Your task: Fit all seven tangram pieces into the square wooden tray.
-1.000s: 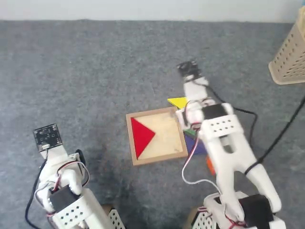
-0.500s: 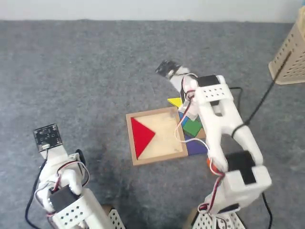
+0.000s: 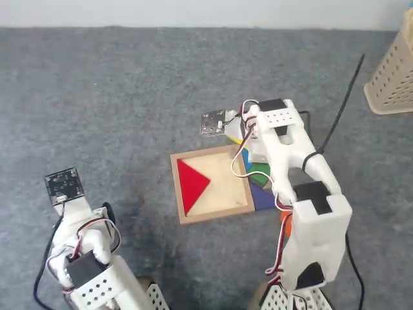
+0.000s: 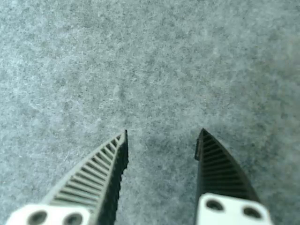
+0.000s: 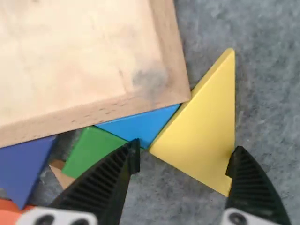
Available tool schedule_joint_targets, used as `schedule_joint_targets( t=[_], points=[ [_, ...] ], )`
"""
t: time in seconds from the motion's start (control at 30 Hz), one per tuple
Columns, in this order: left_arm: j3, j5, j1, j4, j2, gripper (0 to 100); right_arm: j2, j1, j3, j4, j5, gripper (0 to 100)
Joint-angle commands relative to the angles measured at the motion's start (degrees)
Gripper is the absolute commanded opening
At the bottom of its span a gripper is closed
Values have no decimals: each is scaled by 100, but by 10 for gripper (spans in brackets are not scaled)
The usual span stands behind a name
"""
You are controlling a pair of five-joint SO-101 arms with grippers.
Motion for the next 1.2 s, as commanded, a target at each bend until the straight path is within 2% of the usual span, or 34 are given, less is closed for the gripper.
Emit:
schedule_joint_targets(
  t=[0.0,0.43,0.5,0.63,0.73,0.93,1.17],
  points=[
    [-110,53,18,18,-62,225,4,-31,-396,-4,105,310],
    [-110,53,18,18,-62,225,945,101,-941,180,88,307],
    [-110,53,18,18,-62,225,954,171,-941,295,26,273],
    [-110,53,18,18,-62,225,936,400,-949,286,-782,154],
    [-110,53,18,18,-62,225,971,514,-1187,426,-1459,108],
    [-110,53,18,18,-62,225,980,804,-1714,936,-2866,105],
    [-110,53,18,18,-62,225,980,1209,-1934,1253,-5204,105]
  ],
)
